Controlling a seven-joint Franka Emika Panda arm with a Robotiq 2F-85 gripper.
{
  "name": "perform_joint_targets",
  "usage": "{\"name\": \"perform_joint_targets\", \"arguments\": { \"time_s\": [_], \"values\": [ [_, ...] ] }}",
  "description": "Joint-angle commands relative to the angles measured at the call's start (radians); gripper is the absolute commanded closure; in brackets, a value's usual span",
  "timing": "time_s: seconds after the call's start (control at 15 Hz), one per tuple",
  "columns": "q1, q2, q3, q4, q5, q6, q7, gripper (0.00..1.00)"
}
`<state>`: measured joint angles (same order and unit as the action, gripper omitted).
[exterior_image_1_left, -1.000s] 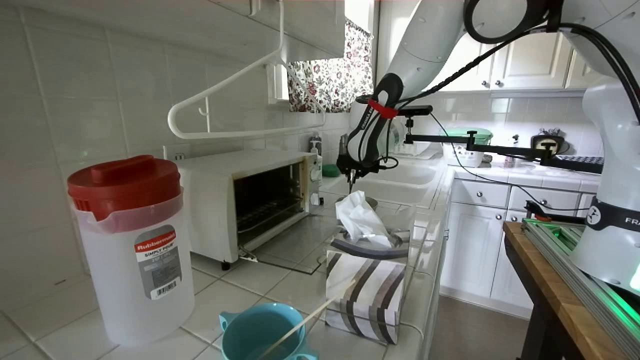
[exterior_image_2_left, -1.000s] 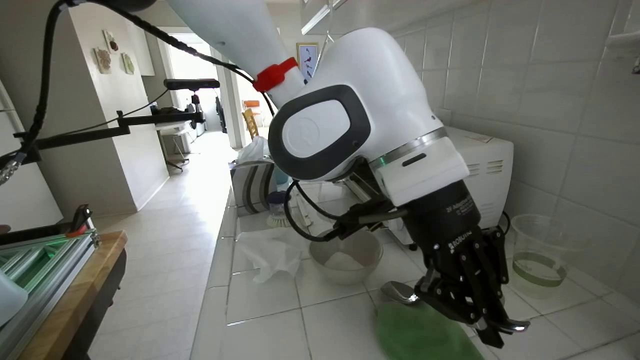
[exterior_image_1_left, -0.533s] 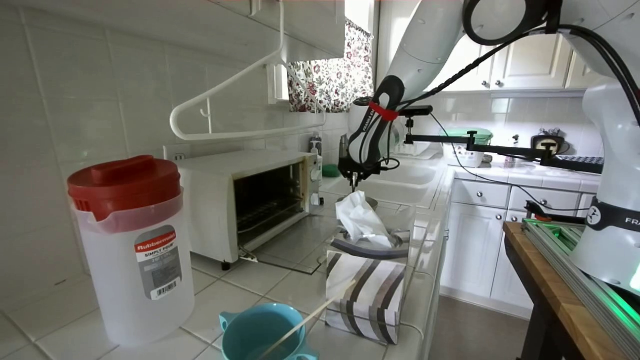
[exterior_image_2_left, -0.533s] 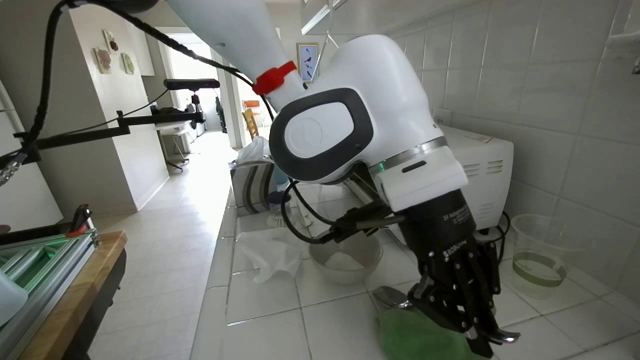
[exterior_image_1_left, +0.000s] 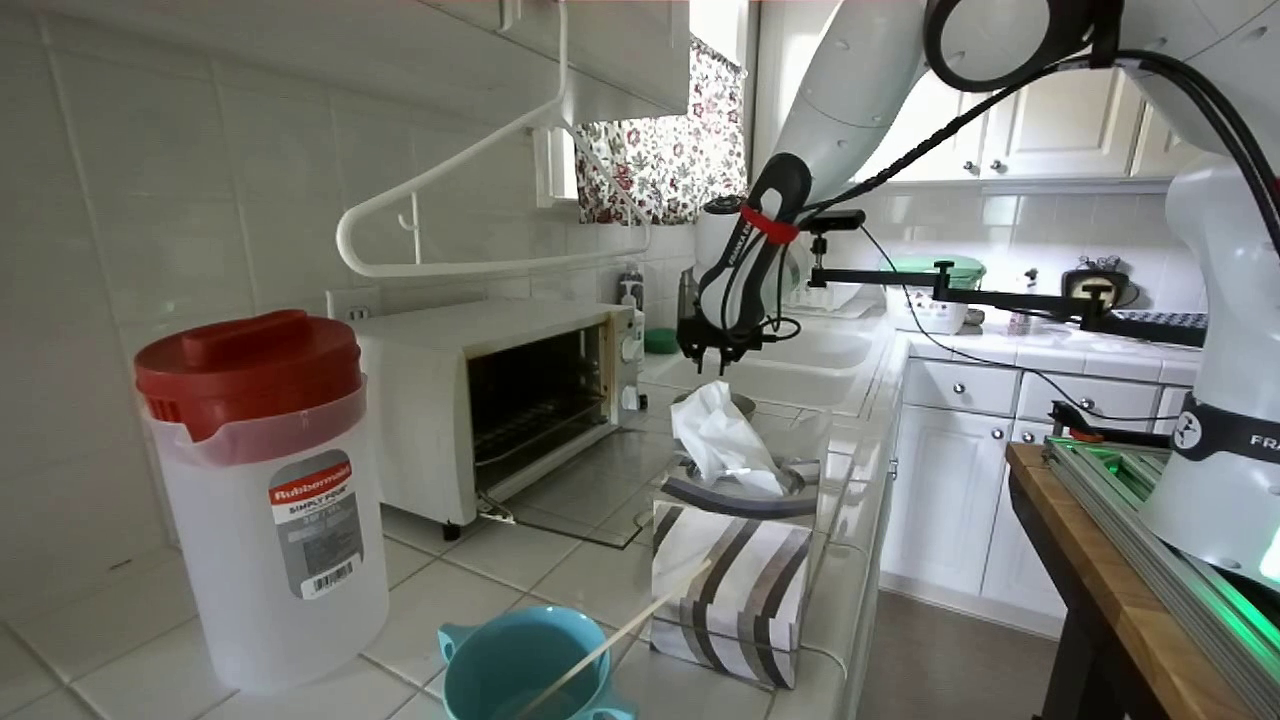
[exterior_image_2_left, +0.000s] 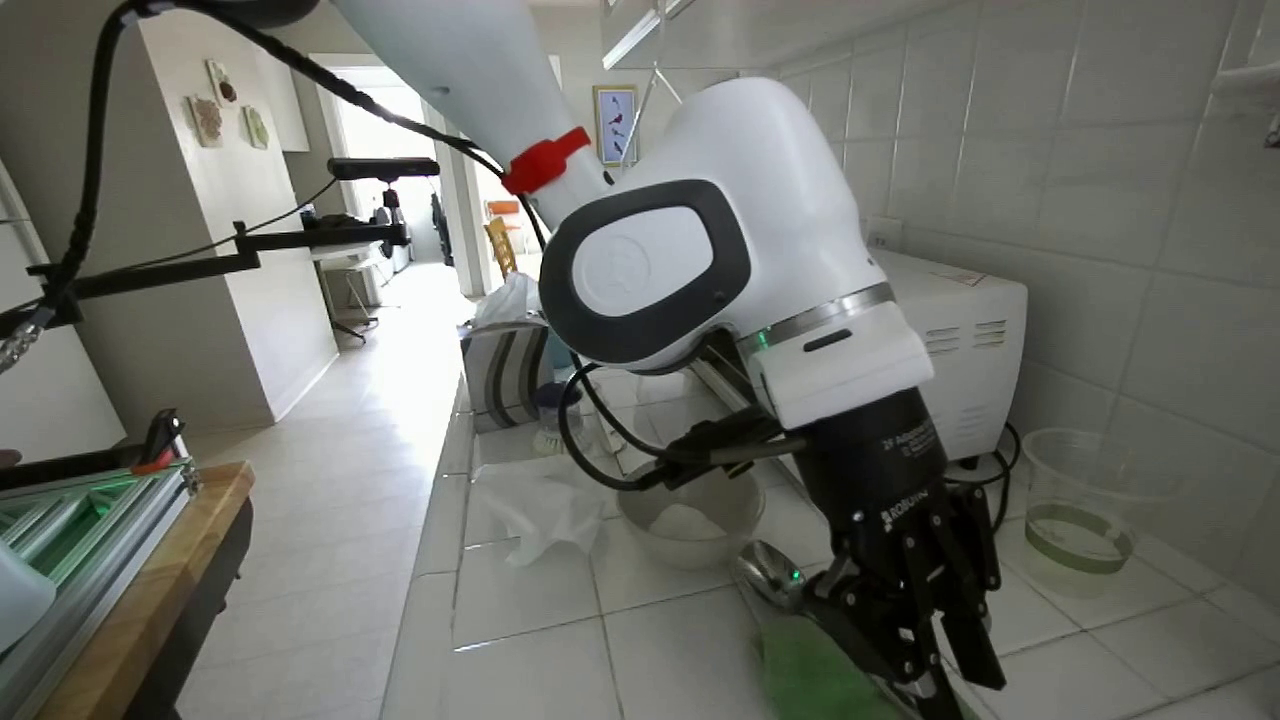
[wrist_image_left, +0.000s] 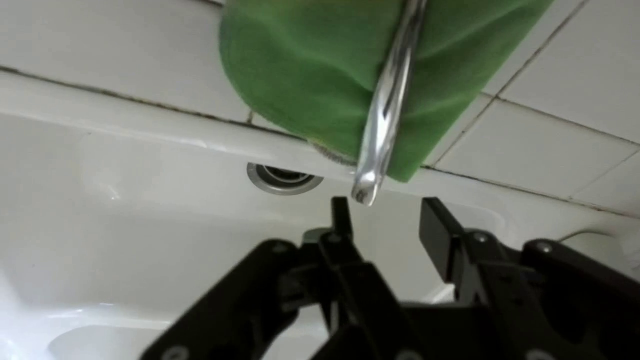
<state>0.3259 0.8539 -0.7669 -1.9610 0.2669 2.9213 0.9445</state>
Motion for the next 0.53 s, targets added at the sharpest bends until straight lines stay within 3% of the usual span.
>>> {"name": "perform_joint_targets", "arguments": {
  "time_s": [0.0,0.27,0.47],
  "values": [
    [-0.014,0.013,0.000,0.028,-0.044,-0.025,0.041,0.27],
    [-0.013,0.015,-0.004,0.029,-0.057,-0.028,0.051,0.00],
    [-0.013,-0.032,-0.004,0.011,-0.068,-0.049,0.028,0.00]
  ]
}}
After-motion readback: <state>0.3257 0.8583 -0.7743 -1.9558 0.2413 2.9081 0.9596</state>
